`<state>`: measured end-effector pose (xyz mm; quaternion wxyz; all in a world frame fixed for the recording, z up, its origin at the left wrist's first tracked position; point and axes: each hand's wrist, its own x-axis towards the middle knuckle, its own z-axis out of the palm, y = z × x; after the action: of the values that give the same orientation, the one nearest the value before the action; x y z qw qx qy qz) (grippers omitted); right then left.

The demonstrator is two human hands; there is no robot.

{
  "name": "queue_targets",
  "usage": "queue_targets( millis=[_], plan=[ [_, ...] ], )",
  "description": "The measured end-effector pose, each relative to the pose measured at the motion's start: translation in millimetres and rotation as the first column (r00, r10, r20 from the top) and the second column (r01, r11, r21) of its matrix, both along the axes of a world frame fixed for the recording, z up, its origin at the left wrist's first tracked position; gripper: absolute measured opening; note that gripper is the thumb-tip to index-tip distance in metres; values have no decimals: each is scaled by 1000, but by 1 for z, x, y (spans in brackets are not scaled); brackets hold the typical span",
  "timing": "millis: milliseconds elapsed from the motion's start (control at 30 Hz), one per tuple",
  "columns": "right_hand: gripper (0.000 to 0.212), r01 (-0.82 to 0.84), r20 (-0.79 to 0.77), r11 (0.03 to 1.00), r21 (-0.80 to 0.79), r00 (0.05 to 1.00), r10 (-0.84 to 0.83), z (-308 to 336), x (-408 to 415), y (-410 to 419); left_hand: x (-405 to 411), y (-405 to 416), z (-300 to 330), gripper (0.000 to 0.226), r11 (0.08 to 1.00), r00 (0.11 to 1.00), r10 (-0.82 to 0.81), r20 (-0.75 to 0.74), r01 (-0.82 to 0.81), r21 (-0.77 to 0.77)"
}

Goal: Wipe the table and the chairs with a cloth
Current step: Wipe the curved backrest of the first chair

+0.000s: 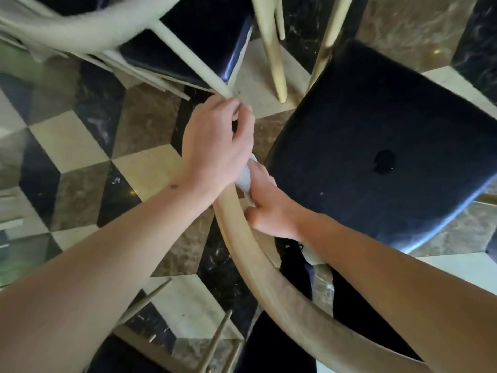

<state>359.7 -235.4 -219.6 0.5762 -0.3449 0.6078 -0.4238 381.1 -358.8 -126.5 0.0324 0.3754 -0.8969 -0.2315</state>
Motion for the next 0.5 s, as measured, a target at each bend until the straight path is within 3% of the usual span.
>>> queue_targets(
  millis=[167,300,500],
  plan=[
    [72,116,-312,983,-141,937,-156,-29,24,-9,-1,2,5,47,999,999,32,17,-32,21],
    [62,267,-355,963,-36,897,-262,-87,34,-19,-4,-1,3,40,1000,1000,14,24,-14,-10],
    [70,289,-415,957,28,874,-252,-140,35,-22,-2,-4,-5,39,999,999,-19,36,20,-26]
  ],
)
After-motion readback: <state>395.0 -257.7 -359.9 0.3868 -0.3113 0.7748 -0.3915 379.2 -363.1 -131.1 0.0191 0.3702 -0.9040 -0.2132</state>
